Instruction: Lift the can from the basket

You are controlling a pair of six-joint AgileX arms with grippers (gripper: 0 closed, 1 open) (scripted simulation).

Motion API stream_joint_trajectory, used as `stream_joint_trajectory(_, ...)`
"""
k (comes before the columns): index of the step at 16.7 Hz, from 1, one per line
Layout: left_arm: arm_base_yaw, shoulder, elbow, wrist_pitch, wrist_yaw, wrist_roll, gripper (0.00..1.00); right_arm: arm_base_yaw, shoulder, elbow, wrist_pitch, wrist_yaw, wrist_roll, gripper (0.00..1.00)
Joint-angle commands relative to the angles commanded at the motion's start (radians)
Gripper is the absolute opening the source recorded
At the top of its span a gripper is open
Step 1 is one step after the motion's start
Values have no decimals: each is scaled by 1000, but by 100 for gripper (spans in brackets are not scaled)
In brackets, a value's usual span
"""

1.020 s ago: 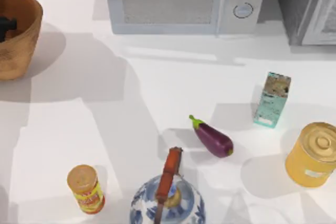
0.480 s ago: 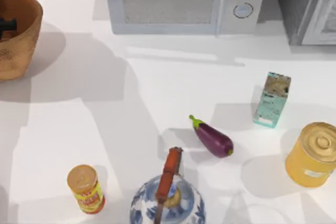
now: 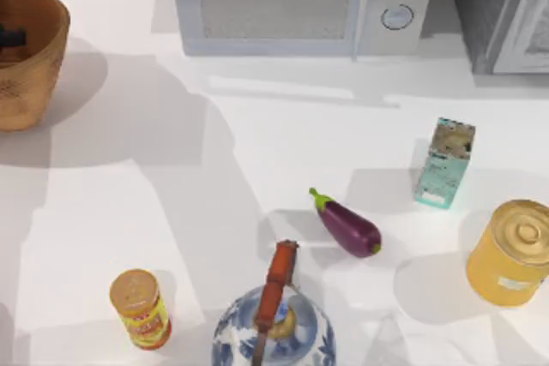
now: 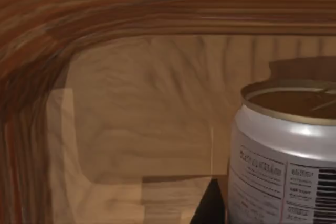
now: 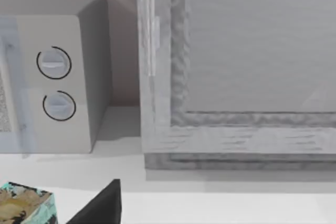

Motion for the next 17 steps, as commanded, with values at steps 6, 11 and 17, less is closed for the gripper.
stream_joint_trajectory(6,-19,-337,-288,163,-11,-32,0,0,0,0,0,0,0,100)
stream_joint_trajectory(11,-58,-849,-740,390,-22,-67,0,0,0,0,0,0,0,100)
stream_joint_trajectory(17,-114,-1571,-1371,710,-41,-119,0,0,0,0,0,0,0,100)
